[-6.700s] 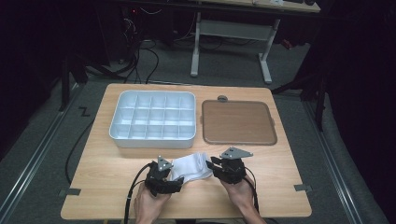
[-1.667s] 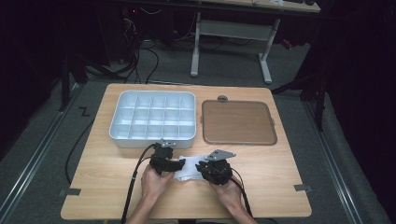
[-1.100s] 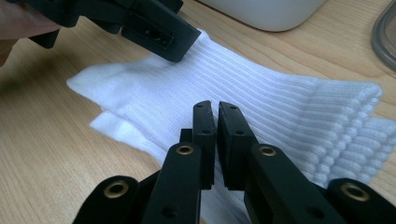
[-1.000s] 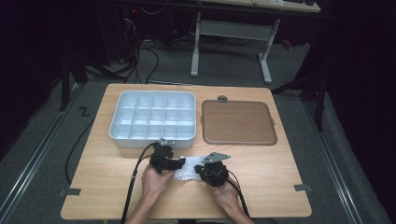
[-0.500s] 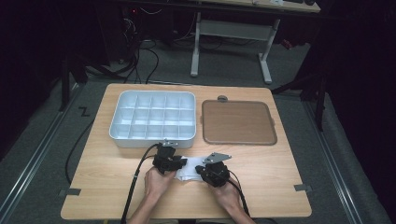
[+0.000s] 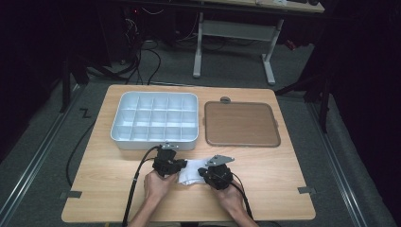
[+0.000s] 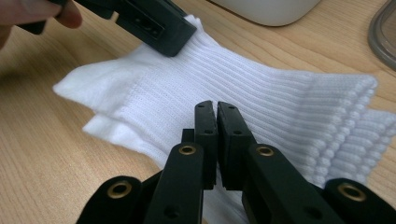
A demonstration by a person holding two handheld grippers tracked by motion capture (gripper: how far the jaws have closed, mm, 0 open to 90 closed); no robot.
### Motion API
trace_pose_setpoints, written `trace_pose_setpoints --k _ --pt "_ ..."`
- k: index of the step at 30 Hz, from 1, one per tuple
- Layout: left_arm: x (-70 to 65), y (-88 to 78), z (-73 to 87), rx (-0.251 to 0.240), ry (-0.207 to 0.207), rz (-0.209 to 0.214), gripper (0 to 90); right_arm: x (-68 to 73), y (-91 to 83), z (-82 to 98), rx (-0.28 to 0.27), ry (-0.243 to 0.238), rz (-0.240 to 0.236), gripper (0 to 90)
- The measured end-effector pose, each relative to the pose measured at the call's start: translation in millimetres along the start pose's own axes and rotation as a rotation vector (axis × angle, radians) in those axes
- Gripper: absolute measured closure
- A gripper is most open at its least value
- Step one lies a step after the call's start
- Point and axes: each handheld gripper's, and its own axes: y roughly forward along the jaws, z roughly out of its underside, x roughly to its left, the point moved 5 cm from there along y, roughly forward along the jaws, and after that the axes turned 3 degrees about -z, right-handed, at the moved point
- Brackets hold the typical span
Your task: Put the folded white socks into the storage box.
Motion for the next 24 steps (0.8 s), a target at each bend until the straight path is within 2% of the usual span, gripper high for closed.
trace_pose_setpoints --k 7,13,17,20,24 --pt "-4.7 -7.7 -3.0 0.007 -0.034 -0.001 84.5 1.6 0.0 -2.6 0.013 -0.005 -0.001 85.9" --pt "-2.1 -13.9 -5.8 0.012 -0.036 -0.017 84.6 4.4 -6.5 -4.7 -0.021 -0.013 0.006 84.5" --pt "0.8 -17.8 -8.0 0.012 -0.043 -0.030 84.6 0.4 -17.5 -5.3 -0.049 -0.016 0.036 82.2" --pt "1.2 -19.6 -8.8 0.013 -0.045 -0.039 84.6 -3.6 -26.5 -6.9 -0.076 -0.008 0.073 76.2" --pt "1.7 -20.8 -8.5 0.020 -0.041 -0.047 84.6 -10.2 -27.0 -5.2 -0.075 0.012 0.113 61.3"
